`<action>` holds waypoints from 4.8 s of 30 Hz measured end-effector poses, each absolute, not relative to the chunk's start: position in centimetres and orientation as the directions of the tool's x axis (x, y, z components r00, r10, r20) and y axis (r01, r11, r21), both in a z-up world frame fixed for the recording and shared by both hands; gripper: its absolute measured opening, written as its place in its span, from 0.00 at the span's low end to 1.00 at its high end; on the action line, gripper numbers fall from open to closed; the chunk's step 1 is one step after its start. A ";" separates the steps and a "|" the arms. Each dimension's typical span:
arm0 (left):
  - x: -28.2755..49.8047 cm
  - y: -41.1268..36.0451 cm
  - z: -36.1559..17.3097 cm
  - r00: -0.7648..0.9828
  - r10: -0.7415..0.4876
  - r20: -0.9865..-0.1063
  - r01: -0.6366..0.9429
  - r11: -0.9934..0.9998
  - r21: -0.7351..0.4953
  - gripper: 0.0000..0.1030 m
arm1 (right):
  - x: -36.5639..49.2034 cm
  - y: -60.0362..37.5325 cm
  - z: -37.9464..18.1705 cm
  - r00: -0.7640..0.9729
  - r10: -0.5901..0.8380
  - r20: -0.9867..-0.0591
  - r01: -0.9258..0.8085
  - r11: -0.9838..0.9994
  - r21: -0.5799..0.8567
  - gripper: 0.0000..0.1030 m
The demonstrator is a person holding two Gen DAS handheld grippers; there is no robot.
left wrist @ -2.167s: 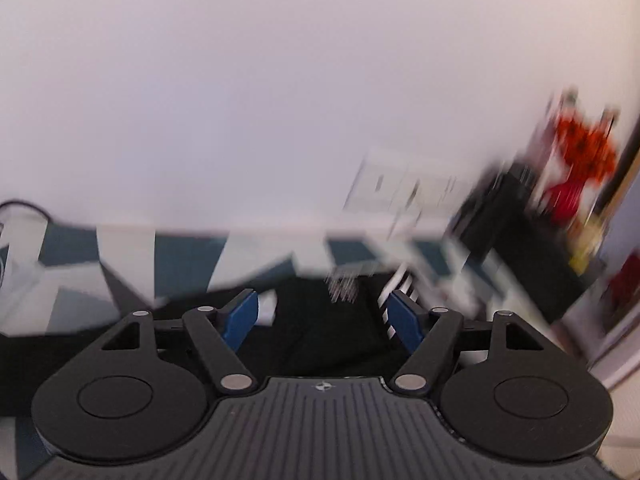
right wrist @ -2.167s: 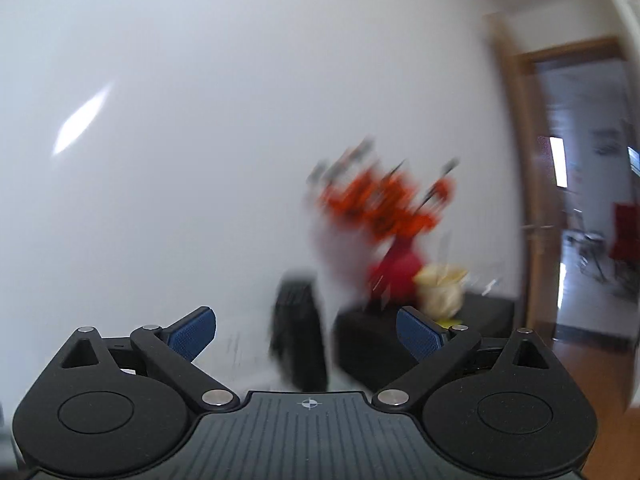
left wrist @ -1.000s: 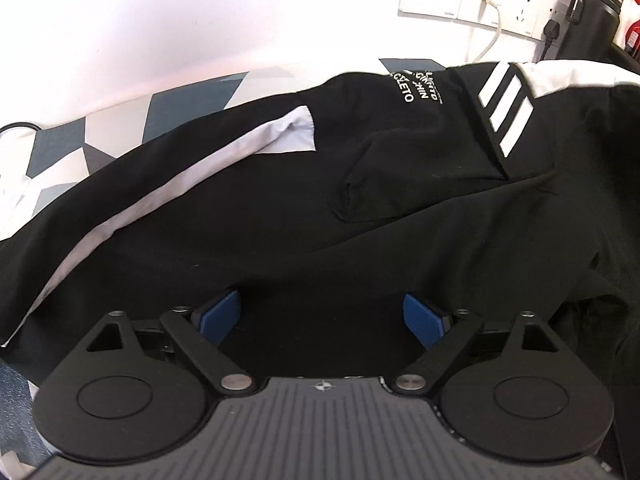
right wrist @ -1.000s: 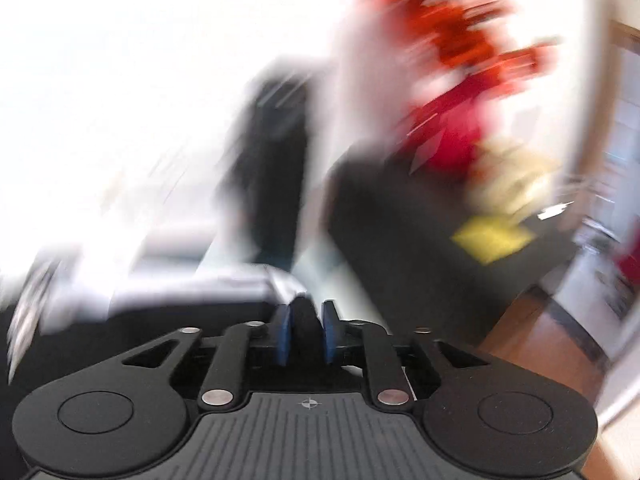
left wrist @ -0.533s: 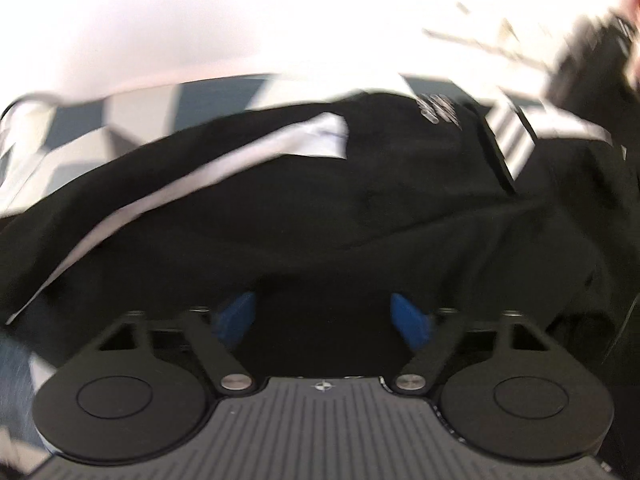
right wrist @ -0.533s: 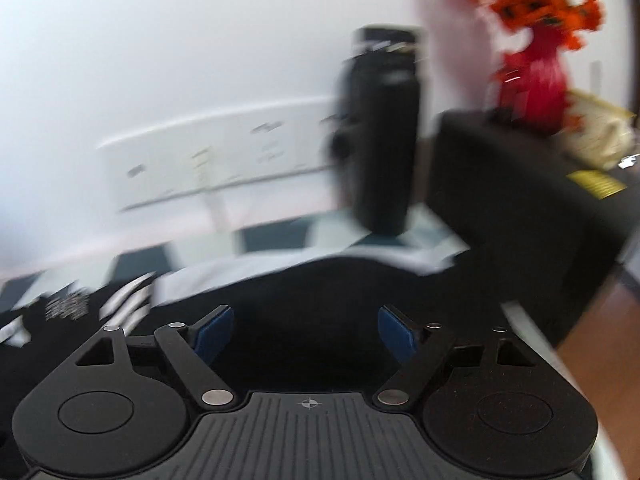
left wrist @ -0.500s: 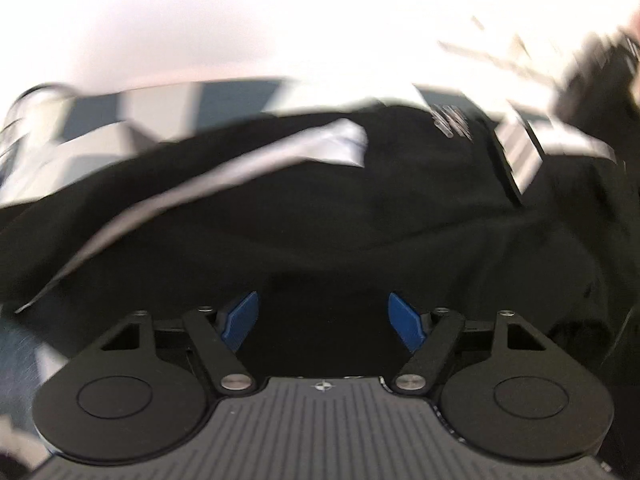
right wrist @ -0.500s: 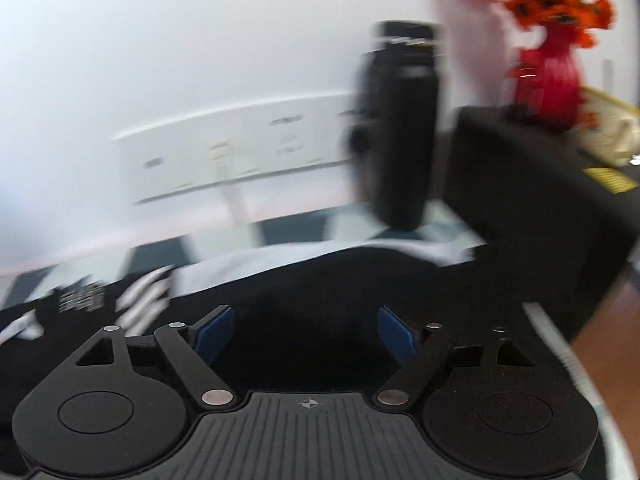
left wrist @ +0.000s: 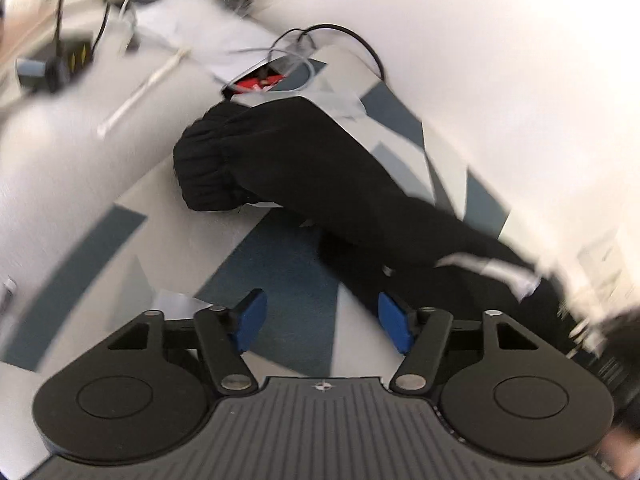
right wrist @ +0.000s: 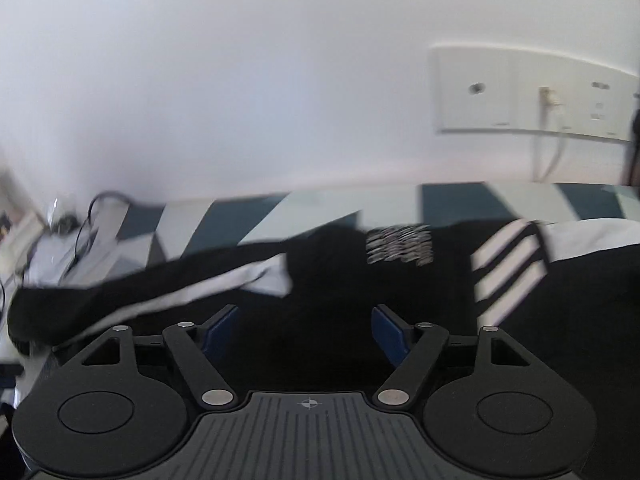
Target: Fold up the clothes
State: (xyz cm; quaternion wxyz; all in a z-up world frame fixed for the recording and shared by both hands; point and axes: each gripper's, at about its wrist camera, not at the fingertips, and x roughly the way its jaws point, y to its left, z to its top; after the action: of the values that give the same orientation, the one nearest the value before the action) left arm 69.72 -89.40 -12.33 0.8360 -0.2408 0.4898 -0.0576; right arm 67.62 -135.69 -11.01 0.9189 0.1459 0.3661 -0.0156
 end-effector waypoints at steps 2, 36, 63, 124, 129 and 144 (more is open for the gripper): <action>70.9 -89.9 -13.1 0.522 -0.315 -0.793 -0.099 0.901 -0.423 0.42 | 67.9 -133.6 -11.5 0.723 0.083 -0.685 0.099 0.970 0.222 0.68; 78.6 -88.1 -16.4 0.515 -0.470 -0.717 0.144 0.872 -0.468 0.53 | 65.3 -123.0 -12.1 0.604 0.114 -0.789 -0.106 0.992 0.062 0.89; 84.7 -88.9 -18.0 0.554 -0.447 -0.702 0.027 0.853 -0.522 0.56 | 64.7 -127.0 -12.8 0.642 0.026 -0.767 -0.023 1.000 0.014 0.54; 85.8 -100.1 -18.0 0.585 -0.177 -0.791 0.111 0.984 -0.138 0.37 | 76.5 -129.1 -15.1 0.660 0.036 -0.751 -0.169 0.980 -0.102 0.01; 88.9 -100.9 -18.1 0.600 -0.146 -0.787 0.102 0.989 -0.106 0.35 | 78.9 -129.5 -15.5 0.680 0.010 -0.733 -0.091 0.993 -0.071 0.00; 82.2 -98.6 -13.4 0.574 -0.310 -0.758 0.246 0.948 -0.202 0.75 | 70.7 -136.6 -10.2 0.751 -0.146 -0.644 0.237 0.970 0.057 0.77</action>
State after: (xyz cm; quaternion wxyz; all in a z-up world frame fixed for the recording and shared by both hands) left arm 82.20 -98.64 -13.42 0.8862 -0.0370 0.4344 -0.1567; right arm 70.69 -136.55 -10.17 0.9333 0.0674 0.3374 -0.1027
